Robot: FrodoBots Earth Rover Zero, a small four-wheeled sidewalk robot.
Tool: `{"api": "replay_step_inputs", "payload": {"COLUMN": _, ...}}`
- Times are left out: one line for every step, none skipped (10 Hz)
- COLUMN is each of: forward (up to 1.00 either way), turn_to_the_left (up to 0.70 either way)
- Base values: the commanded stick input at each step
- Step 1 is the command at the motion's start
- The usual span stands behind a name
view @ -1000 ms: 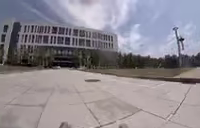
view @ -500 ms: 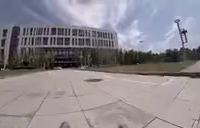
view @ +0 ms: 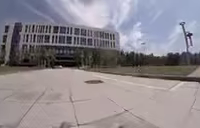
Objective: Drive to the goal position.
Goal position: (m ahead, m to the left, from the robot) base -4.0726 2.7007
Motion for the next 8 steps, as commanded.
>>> {"api": "replay_step_inputs", "payload": {"forward": 0.70, "turn_to_the_left": 0.00}}
{"api": "replay_step_inputs", "payload": {"forward": 0.70, "turn_to_the_left": 0.00}}
{"api": "replay_step_inputs", "payload": {"forward": 0.70, "turn_to_the_left": 0.00}}
{"api": "replay_step_inputs", "payload": {"forward": 0.70, "turn_to_the_left": 0.00}}
{"api": "replay_step_inputs", "payload": {"forward": 0.70, "turn_to_the_left": 0.00}}
{"api": "replay_step_inputs", "payload": {"forward": 0.70, "turn_to_the_left": 0.00}}
{"api": "replay_step_inputs", "payload": {"forward": 0.70, "turn_to_the_left": 0.00}}
{"api": "replay_step_inputs", "payload": {"forward": 0.70, "turn_to_the_left": 0.00}}
